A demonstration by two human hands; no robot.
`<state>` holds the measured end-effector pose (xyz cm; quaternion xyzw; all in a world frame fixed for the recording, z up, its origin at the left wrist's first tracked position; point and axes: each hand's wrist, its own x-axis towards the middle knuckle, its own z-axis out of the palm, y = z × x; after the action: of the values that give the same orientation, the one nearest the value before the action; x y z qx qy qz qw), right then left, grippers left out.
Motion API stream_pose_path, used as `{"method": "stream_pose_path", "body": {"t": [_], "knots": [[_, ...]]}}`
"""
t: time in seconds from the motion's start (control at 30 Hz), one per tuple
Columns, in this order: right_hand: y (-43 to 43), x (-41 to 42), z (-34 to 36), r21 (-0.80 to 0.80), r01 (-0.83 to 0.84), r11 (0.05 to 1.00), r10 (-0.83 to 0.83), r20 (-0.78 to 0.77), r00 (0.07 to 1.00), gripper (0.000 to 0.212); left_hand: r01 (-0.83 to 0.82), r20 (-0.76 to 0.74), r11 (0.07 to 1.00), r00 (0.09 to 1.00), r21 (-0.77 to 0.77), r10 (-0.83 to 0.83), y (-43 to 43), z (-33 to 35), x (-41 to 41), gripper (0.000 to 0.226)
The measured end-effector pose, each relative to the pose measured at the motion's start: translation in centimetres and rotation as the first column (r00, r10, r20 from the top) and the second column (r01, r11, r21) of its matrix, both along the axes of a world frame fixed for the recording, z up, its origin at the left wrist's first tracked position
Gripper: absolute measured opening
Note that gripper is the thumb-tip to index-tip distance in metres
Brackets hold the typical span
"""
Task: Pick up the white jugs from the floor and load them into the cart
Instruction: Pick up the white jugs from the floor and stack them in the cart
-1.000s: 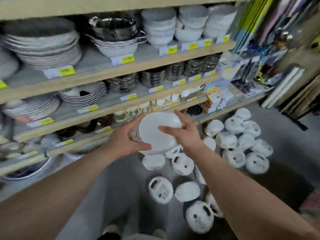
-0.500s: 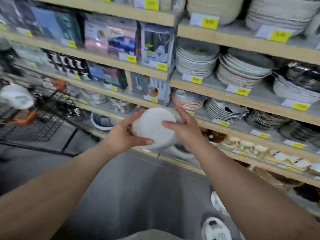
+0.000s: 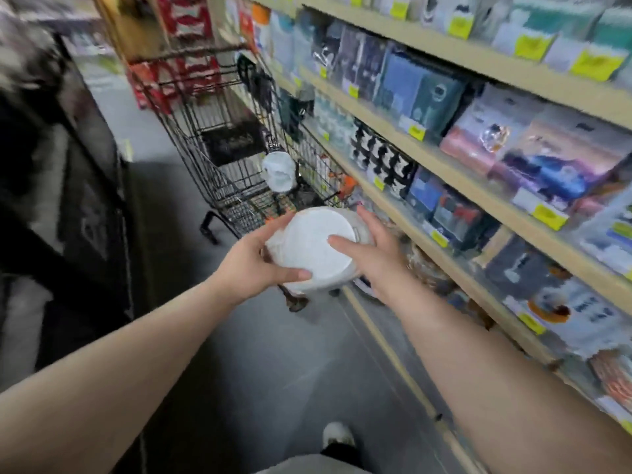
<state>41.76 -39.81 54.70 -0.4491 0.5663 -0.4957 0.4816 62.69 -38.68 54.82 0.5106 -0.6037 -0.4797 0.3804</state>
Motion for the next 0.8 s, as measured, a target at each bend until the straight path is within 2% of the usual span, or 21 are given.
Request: {"method": "stream_pose_path", "body": {"t": [0.23, 0.4, 0.57, 0.8], "knots": [[-12.0, 5.2, 1.2, -0.026, -0.323, 0.946, 0.321, -0.06, 0.945, 0.087, -0.305, 0.137, 0.951, 0.941, -0.05, 0.309, -5.8, 0.2, 4.4, 0.104], [-18.6, 11.4, 0.9, -0.034, -0.436, 0.899, 0.434, -0.058, 0.899, 0.089, -0.416, 0.153, 0.906, 0.893, -0.084, 0.424, -9.8, 0.4, 9.4, 0.099], [-25.6, 18.7, -0.1, -0.044, -0.45, 0.892, 0.446, -0.07, 0.892, 0.085, -0.416, 0.198, 0.904, 0.882, -0.103, 0.428, -16.8, -0.6, 16.9, 0.1], [-35.5, 27.3, 0.2, -0.015, -0.316, 0.949, 0.315, -0.009, 0.949, 0.085, -0.284, 0.29, 0.952, 0.907, -0.116, 0.306, -29.8, 0.4, 26.8, 0.098]]}}
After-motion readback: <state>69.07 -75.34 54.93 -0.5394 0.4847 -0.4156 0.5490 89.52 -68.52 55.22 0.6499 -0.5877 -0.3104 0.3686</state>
